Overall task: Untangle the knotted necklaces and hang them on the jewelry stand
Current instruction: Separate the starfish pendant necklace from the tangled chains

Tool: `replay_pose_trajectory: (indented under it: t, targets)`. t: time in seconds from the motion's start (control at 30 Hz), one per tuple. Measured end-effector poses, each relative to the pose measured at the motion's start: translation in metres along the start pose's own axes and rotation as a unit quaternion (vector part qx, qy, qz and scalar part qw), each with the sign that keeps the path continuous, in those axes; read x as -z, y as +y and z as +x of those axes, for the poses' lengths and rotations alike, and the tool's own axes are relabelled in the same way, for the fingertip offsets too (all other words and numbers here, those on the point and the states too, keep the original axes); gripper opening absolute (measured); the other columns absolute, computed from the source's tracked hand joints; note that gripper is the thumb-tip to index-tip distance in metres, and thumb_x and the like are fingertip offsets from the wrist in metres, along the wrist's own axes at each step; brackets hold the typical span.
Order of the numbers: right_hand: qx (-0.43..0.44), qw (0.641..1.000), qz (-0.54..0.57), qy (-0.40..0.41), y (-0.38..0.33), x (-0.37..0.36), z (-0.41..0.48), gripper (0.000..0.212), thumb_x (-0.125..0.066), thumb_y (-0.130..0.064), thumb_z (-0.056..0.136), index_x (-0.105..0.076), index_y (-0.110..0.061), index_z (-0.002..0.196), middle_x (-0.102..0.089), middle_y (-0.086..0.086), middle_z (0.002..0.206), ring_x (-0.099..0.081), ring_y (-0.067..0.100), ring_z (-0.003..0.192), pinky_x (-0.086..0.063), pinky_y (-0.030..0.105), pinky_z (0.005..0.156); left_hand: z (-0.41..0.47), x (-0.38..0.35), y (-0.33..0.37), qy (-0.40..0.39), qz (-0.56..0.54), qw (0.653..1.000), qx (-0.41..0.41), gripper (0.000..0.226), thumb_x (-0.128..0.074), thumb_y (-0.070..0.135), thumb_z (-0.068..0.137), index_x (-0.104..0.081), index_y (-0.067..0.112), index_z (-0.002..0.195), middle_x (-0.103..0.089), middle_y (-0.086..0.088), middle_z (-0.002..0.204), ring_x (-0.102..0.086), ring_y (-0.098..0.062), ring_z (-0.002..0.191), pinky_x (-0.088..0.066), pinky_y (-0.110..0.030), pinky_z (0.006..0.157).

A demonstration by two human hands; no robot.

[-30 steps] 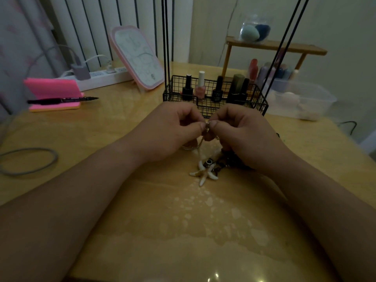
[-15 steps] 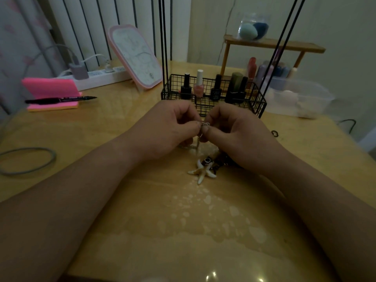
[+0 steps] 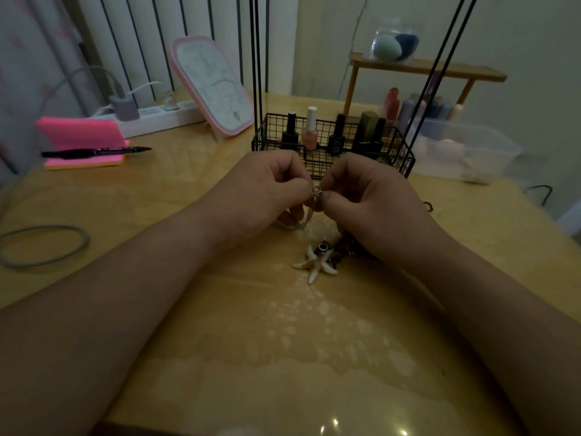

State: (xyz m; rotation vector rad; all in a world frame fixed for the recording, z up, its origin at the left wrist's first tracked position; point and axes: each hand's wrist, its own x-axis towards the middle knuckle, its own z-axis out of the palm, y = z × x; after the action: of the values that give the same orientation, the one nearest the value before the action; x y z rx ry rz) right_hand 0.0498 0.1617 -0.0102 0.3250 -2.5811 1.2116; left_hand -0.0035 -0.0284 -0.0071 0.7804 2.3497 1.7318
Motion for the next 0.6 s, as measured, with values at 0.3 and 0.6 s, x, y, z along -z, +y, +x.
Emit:
replay_pose_trajectory:
  t: [0.3,0.6]
  targets:
    - [0.013,0.996,-0.085,0.006,-0.0028,-0.0013,-0.0007,0.007,-0.074,-0.029,0.093,-0.067,-0.03,0.094,-0.066,-0.013,0.085,-0.059,0.001,0.076,-0.044,0.012,0.062,0.0006,-0.0008,-0.0007,0.012,0.017,1.0,0.012,0.007,-0.066,0.004,0.095,-0.067,0.0,0.089,-0.068,-0.009,0.075,-0.066,-0.014,0.066,-0.06,-0.032,0.066]
    - [-0.033,0.999,-0.018,0.029,-0.0074,-0.0006,0.0009,0.005,-0.07,-0.025,0.098,-0.067,-0.024,0.094,-0.07,-0.004,0.077,-0.065,0.005,0.06,-0.051,0.022,0.055,0.001,-0.0013,-0.0002,0.029,0.033,0.999,0.027,0.008,-0.068,0.009,0.095,-0.067,0.003,0.089,-0.074,-0.018,0.088,-0.069,-0.017,0.069,-0.062,-0.034,0.068]
